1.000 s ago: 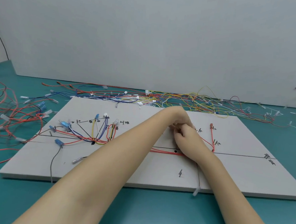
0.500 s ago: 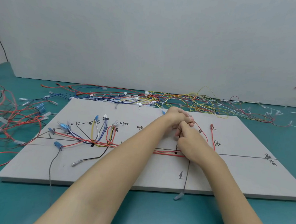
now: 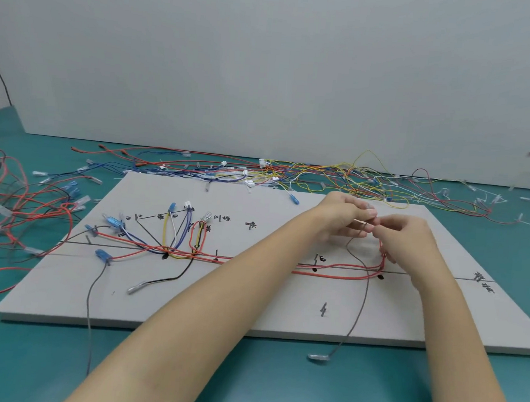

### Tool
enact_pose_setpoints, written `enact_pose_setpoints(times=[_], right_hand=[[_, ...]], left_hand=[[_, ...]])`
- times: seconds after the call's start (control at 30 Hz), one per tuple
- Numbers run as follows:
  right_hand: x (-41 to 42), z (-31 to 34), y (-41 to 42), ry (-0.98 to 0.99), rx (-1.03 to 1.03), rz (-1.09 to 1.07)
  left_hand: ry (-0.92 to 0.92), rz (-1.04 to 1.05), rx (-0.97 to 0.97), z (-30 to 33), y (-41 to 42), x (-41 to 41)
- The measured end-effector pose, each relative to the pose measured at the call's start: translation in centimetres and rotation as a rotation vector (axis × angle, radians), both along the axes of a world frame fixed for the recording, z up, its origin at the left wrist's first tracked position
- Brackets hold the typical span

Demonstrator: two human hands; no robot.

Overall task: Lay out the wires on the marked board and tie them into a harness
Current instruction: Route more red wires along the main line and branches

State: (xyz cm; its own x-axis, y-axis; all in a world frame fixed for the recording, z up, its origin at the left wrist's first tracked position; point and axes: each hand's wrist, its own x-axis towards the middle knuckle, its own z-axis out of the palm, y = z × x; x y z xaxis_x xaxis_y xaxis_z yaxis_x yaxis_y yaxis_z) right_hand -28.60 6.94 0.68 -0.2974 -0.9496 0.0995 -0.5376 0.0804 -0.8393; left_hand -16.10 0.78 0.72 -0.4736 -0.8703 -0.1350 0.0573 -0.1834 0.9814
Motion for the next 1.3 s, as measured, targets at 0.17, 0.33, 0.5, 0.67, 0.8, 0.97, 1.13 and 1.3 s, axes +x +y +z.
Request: enact_pose_setpoints(times=[0.17,0.33,0.5,0.67,0.8,0.97,1.13,1.3], right_hand=[[-2.0,1.0,0.8,-0.181,0.123,0.033],[-2.8,1.0,1.3,-0.182,0.236,0.044],[-3.0,1.1,1.4,-0.215,0.3,0.036],[-2.2,0.6,0.8,-0.206,0.264,-0.052],[-1.8,0.0,0.0,-0.058,0.203,-0.099],[-1.9,-0.9,-0.7,0.136,0.146,-0.135],[-1.0,-1.5,-1.2,0.249,0.116,-0.15],[-0.2,-2.3,-1.9,0.261,0.035,-0.158]], left_hand=[[0.007,-0.024,0.02,0.3,0.6,-0.1],[-0.156,-0.057,-0.045,-0.3,1.4,-0.5],[-0.318,-0.051,-0.208,-1.5,1.6,-0.4],[-0.37,0.078,-0.317,-2.0,1.0,-0.5],[-0.38,0.127,-0.332,-2.5,0.7,-0.9],[-0.42,0.178,-0.365,-2.5,0.5,-1.1],[-0.506,0.245,-0.419,-2.3,0.3,-1.6],[-0.532,0.285,-0.447,-2.7,0.0,-2.0]])
